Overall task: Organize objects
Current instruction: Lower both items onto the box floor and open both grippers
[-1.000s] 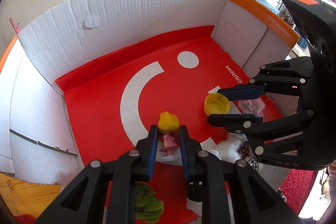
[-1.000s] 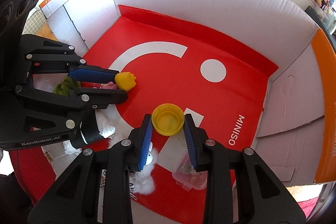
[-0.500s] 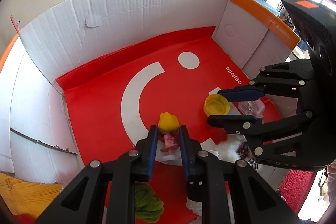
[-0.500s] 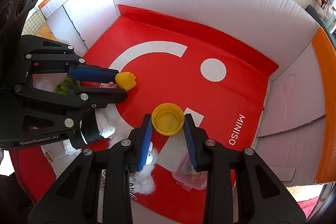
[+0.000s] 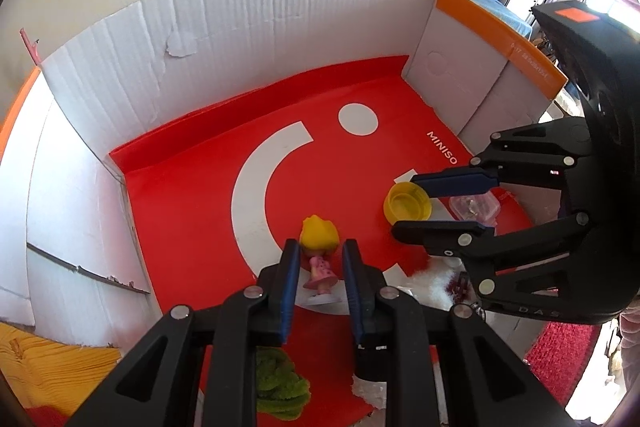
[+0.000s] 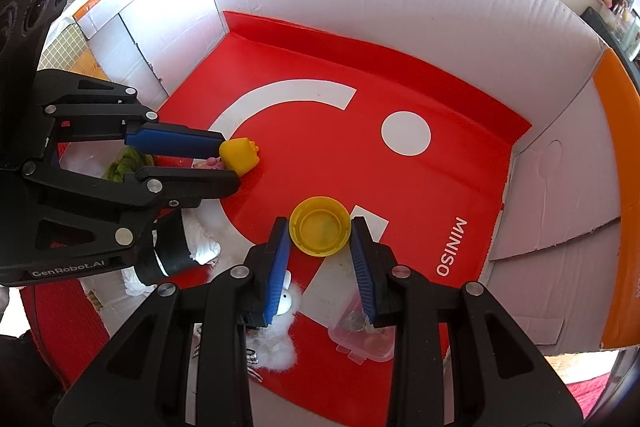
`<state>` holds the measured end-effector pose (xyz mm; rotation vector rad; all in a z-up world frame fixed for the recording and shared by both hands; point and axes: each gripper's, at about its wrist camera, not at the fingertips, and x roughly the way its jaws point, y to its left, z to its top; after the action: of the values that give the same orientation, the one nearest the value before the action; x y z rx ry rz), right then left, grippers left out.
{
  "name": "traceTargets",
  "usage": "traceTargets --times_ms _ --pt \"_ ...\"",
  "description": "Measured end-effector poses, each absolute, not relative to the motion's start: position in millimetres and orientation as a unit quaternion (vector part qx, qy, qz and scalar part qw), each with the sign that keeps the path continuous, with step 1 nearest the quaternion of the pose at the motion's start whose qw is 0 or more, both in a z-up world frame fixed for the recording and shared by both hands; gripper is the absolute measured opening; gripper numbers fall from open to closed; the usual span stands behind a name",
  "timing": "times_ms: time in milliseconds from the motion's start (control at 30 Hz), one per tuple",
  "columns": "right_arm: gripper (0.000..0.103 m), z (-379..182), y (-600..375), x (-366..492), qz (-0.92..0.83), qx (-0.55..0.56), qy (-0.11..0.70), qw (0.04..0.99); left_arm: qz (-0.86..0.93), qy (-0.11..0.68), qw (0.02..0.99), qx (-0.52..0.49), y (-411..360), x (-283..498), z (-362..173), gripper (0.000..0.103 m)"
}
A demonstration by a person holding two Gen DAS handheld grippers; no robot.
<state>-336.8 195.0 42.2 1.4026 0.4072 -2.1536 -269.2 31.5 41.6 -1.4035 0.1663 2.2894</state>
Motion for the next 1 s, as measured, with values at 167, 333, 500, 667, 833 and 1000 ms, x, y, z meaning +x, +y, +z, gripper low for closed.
traceTargets --times_ms 167,333,500,667,833,1000 --pt "0.03 44 193 -337 -0.798 0.52 0.15 0.266 0.83 0.059 0.223 -0.508 32 -269 41 0.023" --pt "0.03 46 197 -339 -0.798 0.52 0.145 0.268 0.83 0.057 0.223 -0.508 32 -266 41 0.023" --pt "0.03 47 197 -340 -0.798 0.52 0.145 0.27 0.832 0.055 0.224 -0.504 28 -266 47 0.024" --pt "0.03 50 200 -340 -0.8 0.517 0.143 0.268 0.835 0.052 0.223 -0.5 24 -264 54 0.027" --pt "0.03 57 204 -341 -0.801 0.516 0.139 0.269 0.838 0.048 0.222 -0.497 21 -261 58 0.027" --pt "0.03 69 206 -337 -0.806 0.508 0.137 0.269 0.841 0.04 0.222 -0.492 15 -255 63 0.027"
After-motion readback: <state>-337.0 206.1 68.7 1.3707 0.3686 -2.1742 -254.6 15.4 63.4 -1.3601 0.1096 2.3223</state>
